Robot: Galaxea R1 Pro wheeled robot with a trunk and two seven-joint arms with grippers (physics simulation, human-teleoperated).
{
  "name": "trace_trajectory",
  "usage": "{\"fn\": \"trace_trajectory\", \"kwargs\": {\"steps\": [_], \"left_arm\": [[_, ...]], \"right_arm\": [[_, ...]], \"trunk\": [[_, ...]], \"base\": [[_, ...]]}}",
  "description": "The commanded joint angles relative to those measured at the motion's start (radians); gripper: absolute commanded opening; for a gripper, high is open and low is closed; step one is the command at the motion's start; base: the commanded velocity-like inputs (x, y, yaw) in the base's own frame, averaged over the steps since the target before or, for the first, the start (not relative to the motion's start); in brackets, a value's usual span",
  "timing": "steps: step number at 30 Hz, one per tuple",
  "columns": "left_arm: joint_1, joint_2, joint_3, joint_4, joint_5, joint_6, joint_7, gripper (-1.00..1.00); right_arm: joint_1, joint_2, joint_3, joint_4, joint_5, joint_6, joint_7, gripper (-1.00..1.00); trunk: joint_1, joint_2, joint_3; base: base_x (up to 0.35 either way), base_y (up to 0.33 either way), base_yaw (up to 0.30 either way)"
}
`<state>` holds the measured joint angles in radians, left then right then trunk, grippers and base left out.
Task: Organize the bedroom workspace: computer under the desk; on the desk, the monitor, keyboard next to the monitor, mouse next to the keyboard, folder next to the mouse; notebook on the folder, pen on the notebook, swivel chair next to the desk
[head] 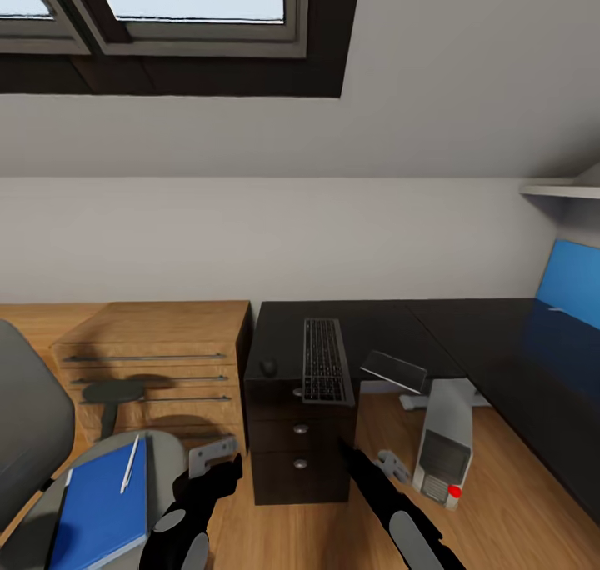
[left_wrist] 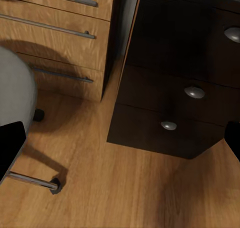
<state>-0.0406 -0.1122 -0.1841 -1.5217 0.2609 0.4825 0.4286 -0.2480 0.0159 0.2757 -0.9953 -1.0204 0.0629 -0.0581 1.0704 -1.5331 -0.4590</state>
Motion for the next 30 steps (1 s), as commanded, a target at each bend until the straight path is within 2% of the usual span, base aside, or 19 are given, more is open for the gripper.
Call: {"fn": "trace_trajectory", "kwargs": {"steps": [1, 5, 12, 15, 18, 20, 22, 23, 27, 30], "left_arm": [[-0.001, 0.0, -0.001, -0.001, 0.01, 0.002, 0.01, 1.0], [-0.001, 0.0, -0.001, -0.001, 0.009, 0.002, 0.01, 1.0], [-0.001, -0.001, -0.001, -0.002, 0.009, 0.001, 0.011, 1.0], [-0.001, 0.0, -0.001, -0.002, 0.009, 0.001, 0.01, 1.0], [-0.001, 0.0, -0.002, -0.002, 0.009, 0.001, 0.01, 1.0], [-0.001, -0.001, -0.002, -0.002, 0.009, 0.001, 0.01, 1.0], [-0.001, -0.001, -0.002, -0.002, 0.009, 0.001, 0.01, 1.0], [-0.001, 0.0, -0.002, -0.002, 0.009, 0.001, 0.01, 1.0], [-0.001, 0.0, -0.002, -0.002, 0.009, 0.001, 0.01, 1.0], [-0.001, 0.0, -0.002, -0.002, 0.009, 0.001, 0.01, 1.0]], "right_arm": [[-0.001, 0.0, 0.001, -0.002, -0.007, 0.003, -0.002, 1.0], [-0.001, -0.001, -0.001, -0.002, -0.007, 0.003, 0.004, 1.0], [-0.001, -0.002, -0.003, -0.001, -0.008, 0.003, 0.004, 1.0], [-0.001, 0.0, -0.009, 0.042, -0.015, 0.008, 0.004, 1.0], [-0.002, 0.004, -0.021, 0.062, -0.058, 0.023, 0.031, 1.0], [-0.002, 0.014, -0.023, 0.065, -0.124, 0.035, 0.058, 1.0], [-0.002, 0.019, -0.024, 0.065, -0.153, 0.035, 0.068, 1.0], [-0.002, 0.026, -0.024, 0.066, -0.191, 0.033, 0.079, 1.0], [-0.002, 0.037, -0.024, 0.068, -0.221, 0.012, 0.083, 1.0], [-0.002, 0.042, -0.023, 0.068, -0.23, -0.042, 0.084, 1.0]], "trunk": [[0.004, -0.008, -0.004], [0.02, -0.036, -0.017], [0.047, -0.085, -0.039], [0.058, -0.106, -0.048], [0.07, -0.127, -0.058], [0.077, -0.141, -0.064], [0.085, -0.155, -0.07], [0.089, -0.162, -0.073], [0.104, -0.19, -0.086], [0.116, -0.211, -0.095]], "base": [[0.287, 0.0, 0.0], [0.273, 0.0, 0.0], [0.055, 0.0, 0.0], [0.006, 0.0, 0.0], [0.001, 0.0, 0.0], [0.0, 0.0, 0.0], [0.0, 0.0, 0.0], [0.0, 0.0, 0.0], [0.0, 0.0, 0.0], [0.0, 0.0, 0.0]]}}
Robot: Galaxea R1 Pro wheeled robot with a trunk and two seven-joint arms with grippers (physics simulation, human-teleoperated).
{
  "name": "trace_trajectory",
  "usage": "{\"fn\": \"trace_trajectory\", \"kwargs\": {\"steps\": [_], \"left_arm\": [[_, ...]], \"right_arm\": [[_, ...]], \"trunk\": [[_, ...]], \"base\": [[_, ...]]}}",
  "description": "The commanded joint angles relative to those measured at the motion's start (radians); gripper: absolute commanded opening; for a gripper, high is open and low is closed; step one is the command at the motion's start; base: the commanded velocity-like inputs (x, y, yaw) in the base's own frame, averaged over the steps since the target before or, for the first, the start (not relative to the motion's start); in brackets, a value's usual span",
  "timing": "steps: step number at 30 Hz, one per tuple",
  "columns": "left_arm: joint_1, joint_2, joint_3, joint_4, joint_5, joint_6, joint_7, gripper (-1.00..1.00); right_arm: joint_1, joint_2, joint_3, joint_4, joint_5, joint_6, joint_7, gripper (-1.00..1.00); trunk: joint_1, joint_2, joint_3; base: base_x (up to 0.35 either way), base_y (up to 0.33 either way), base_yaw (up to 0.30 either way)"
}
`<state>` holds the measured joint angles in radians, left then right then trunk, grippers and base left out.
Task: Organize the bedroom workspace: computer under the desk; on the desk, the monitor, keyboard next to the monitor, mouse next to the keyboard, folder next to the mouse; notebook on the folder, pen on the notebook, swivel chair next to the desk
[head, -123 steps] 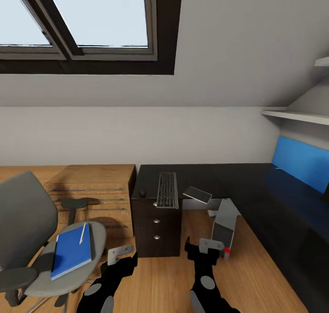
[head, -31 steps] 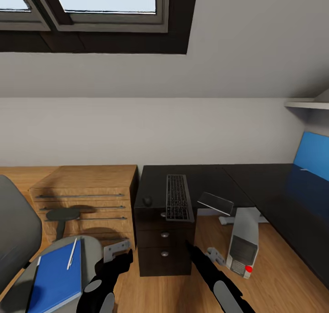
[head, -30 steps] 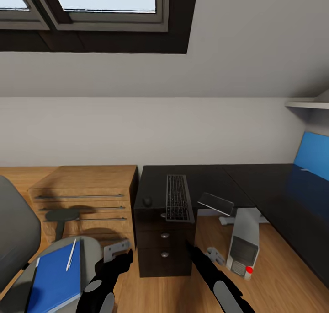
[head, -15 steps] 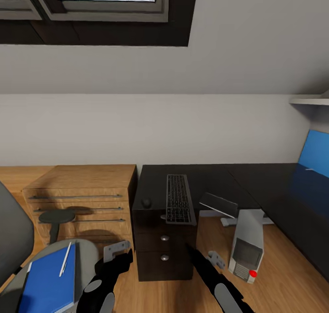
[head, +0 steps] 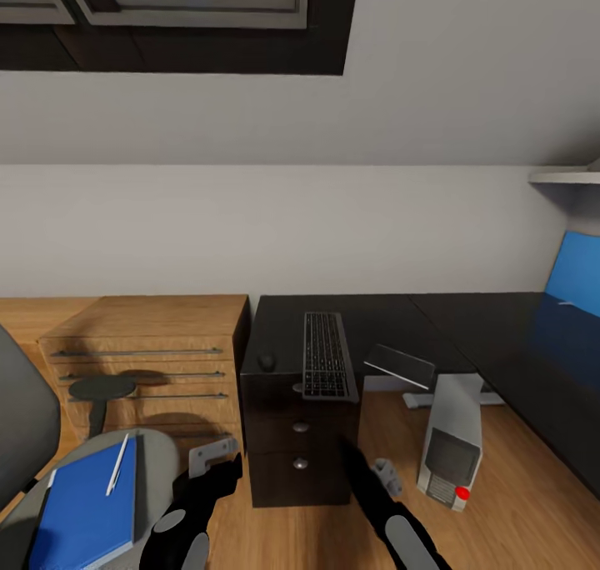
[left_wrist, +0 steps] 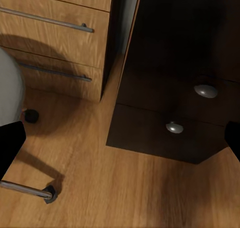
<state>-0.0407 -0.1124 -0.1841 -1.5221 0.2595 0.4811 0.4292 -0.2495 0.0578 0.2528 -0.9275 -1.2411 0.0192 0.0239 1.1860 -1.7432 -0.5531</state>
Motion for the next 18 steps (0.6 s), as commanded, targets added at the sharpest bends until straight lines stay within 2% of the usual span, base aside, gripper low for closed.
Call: {"fn": "trace_trajectory", "kwargs": {"steps": [1, 2, 3, 6, 9, 15, 18], "left_arm": [[-0.001, 0.0, -0.001, -0.001, 0.01, 0.002, 0.009, 1.0], [-0.001, 0.0, -0.001, -0.001, 0.01, 0.002, 0.009, 1.0], [-0.001, 0.0, -0.001, -0.001, 0.01, 0.002, 0.009, 1.0], [-0.001, 0.0, -0.001, -0.001, 0.01, 0.002, 0.009, 1.0], [-0.001, 0.0, -0.001, -0.001, 0.01, 0.002, 0.009, 1.0], [-0.001, 0.0, -0.001, -0.001, 0.01, 0.002, 0.009, 1.0], [-0.001, 0.0, -0.001, -0.001, 0.01, 0.002, 0.009, 1.0]], "right_arm": [[-0.001, 0.001, 0.001, 0.0, -0.011, -0.034, 0.005, 1.0], [-0.001, 0.002, 0.002, 0.0, -0.012, -0.052, 0.007, 1.0], [-0.001, 0.005, 0.005, -0.001, -0.019, -0.102, 0.02, 1.0], [-0.001, 0.012, 0.005, -0.002, -0.024, -0.126, 0.055, 1.0], [-0.001, 0.017, 0.003, -0.002, -0.025, -0.134, 0.106, 1.0], [-0.001, 0.022, 0.002, -0.002, -0.031, -0.139, 0.129, 1.0], [-0.001, 0.03, 0.001, -0.002, -0.062, -0.14, 0.131, 1.0]], "trunk": [[0.004, -0.008, -0.004], [0.008, -0.015, -0.007], [0.012, -0.022, -0.011], [0.023, -0.043, -0.02], [0.035, -0.064, -0.029], [0.058, -0.106, -0.048], [0.069, -0.127, -0.058]], "base": [[0.0, 0.0, 0.0], [0.0, 0.0, 0.0], [0.0, 0.0, 0.0], [0.0, 0.0, 0.0], [0.0, 0.0, 0.0], [0.0, 0.0, 0.0], [0.0, 0.0, 0.0]]}}
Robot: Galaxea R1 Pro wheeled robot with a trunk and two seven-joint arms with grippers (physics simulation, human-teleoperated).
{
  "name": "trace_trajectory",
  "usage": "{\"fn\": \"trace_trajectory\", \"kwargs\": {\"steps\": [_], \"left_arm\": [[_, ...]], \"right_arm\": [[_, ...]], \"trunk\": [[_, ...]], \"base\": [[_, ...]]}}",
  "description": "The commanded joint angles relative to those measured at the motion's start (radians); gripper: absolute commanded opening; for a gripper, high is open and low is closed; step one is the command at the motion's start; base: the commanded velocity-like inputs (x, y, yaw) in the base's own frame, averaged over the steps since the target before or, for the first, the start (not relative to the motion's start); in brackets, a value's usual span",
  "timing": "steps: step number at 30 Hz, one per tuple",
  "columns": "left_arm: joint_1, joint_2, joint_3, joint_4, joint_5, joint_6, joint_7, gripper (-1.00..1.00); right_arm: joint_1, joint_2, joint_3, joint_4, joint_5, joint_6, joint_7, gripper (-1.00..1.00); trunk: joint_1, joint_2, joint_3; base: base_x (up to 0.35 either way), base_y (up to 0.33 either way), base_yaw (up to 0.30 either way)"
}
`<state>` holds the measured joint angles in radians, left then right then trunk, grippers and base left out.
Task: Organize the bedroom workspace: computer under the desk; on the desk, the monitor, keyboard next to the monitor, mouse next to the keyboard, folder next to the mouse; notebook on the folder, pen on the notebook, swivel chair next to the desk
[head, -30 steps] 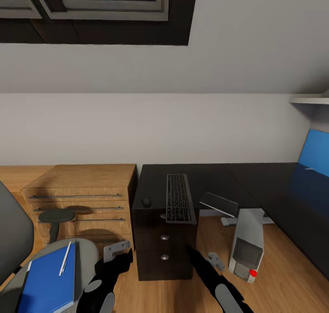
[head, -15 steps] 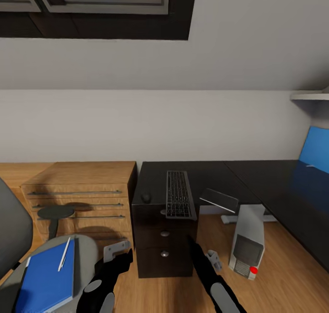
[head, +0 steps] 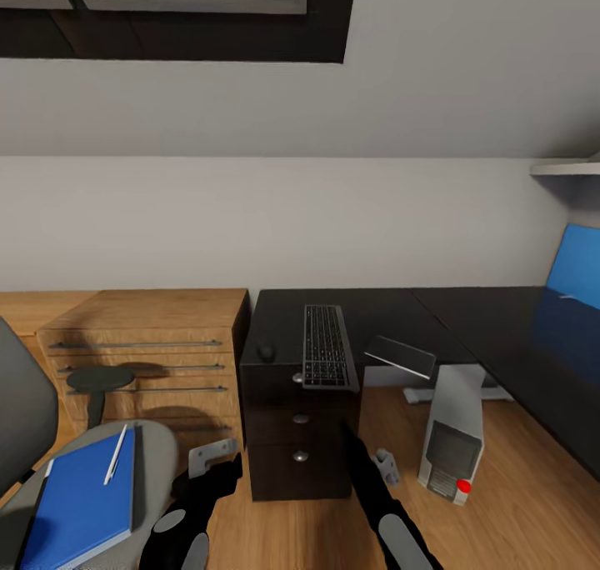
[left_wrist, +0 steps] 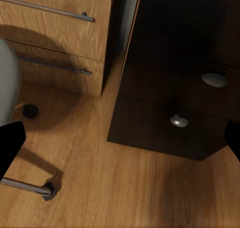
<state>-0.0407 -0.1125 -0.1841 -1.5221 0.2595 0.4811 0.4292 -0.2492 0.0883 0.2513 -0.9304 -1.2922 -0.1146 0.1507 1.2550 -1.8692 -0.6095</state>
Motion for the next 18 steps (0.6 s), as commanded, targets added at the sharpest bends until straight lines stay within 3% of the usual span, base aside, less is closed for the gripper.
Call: {"fn": "trace_trajectory", "kwargs": {"steps": [1, 5, 7, 9, 18], "left_arm": [[-0.001, 0.0, -0.001, -0.001, 0.01, 0.002, 0.009, 1.0], [-0.001, 0.0, 0.001, -0.003, 0.011, 0.002, 0.009, 1.0], [-0.001, 0.001, -0.004, -0.009, 0.049, 0.002, 0.01, 1.0], [-0.001, 0.003, -0.006, -0.01, 0.058, 0.002, 0.009, 1.0], [-0.001, 0.005, -0.008, -0.008, 0.067, 0.001, 0.006, 1.0]], "right_arm": [[-0.001, 0.001, 0.003, 0.001, -0.018, -0.006, 0.005, 1.0], [-0.001, 0.006, 0.003, 0.0, -0.045, -0.007, 0.006, 1.0], [-0.001, 0.007, 0.002, -0.001, -0.056, -0.01, 0.009, 1.0], [-0.001, 0.007, 0.002, -0.004, -0.058, -0.012, 0.019, 1.0], [-0.001, 0.007, 0.001, -0.017, -0.061, -0.034, 0.07, 1.0]], "trunk": [[0.004, -0.008, -0.004], [0.008, -0.015, -0.007], [0.008, -0.015, -0.007], [0.008, -0.015, -0.007], [0.008, -0.015, -0.007]], "base": [[0.0, 0.0, 0.0], [0.04, 0.024, 0.0], [0.136, 0.093, 0.0], [0.057, 0.039, 0.0], [0.103, 0.009, 0.0]]}}
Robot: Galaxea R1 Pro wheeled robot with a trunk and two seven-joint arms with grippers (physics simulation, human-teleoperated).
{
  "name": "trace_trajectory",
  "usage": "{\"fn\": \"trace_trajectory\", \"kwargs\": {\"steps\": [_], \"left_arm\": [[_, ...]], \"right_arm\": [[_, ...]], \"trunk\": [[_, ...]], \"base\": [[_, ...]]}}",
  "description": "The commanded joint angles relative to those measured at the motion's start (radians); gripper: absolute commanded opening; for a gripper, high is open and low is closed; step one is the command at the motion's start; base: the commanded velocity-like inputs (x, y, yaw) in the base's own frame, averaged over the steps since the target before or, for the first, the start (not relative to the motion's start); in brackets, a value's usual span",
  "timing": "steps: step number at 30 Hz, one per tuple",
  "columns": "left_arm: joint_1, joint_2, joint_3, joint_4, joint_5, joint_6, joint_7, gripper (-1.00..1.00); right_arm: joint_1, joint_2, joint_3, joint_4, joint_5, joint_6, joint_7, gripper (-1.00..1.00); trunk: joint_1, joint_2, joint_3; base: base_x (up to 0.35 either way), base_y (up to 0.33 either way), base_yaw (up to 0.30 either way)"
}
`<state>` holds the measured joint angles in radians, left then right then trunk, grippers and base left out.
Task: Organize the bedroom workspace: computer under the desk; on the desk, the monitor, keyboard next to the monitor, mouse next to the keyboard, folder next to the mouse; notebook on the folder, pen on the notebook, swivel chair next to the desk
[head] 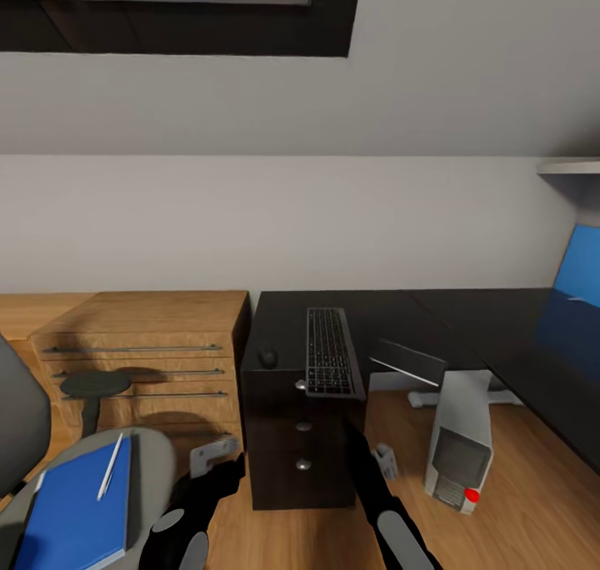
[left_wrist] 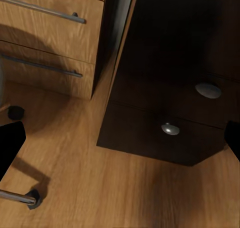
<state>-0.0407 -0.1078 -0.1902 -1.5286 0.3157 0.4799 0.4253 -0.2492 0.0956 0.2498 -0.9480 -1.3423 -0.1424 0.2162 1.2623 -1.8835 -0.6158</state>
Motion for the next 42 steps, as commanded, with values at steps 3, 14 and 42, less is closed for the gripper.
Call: {"fn": "trace_trajectory", "kwargs": {"steps": [3, 14, 42], "left_arm": [[-0.001, 0.0, -0.001, -0.001, 0.011, 0.002, 0.009, 1.0], [-0.001, 0.002, -0.001, -0.001, 0.011, 0.0, 0.009, 1.0], [-0.001, 0.002, 0.0, -0.001, 0.012, 0.001, 0.009, 1.0]], "right_arm": [[-0.001, 0.0, 0.003, 0.0, -0.011, -0.012, 0.008, 1.0], [-0.001, 0.0, 0.003, 0.003, -0.012, -0.013, 0.005, 1.0], [-0.001, -0.004, 0.001, 0.006, -0.012, -0.009, 0.003, 1.0]], "trunk": [[0.0, 0.0, -0.001], [0.0, 0.0, -0.001], [0.0, 0.0, -0.001]], "base": [[0.221, 0.001, 0.0], [0.126, 0.0, 0.0], [0.095, 0.0, 0.0]]}}
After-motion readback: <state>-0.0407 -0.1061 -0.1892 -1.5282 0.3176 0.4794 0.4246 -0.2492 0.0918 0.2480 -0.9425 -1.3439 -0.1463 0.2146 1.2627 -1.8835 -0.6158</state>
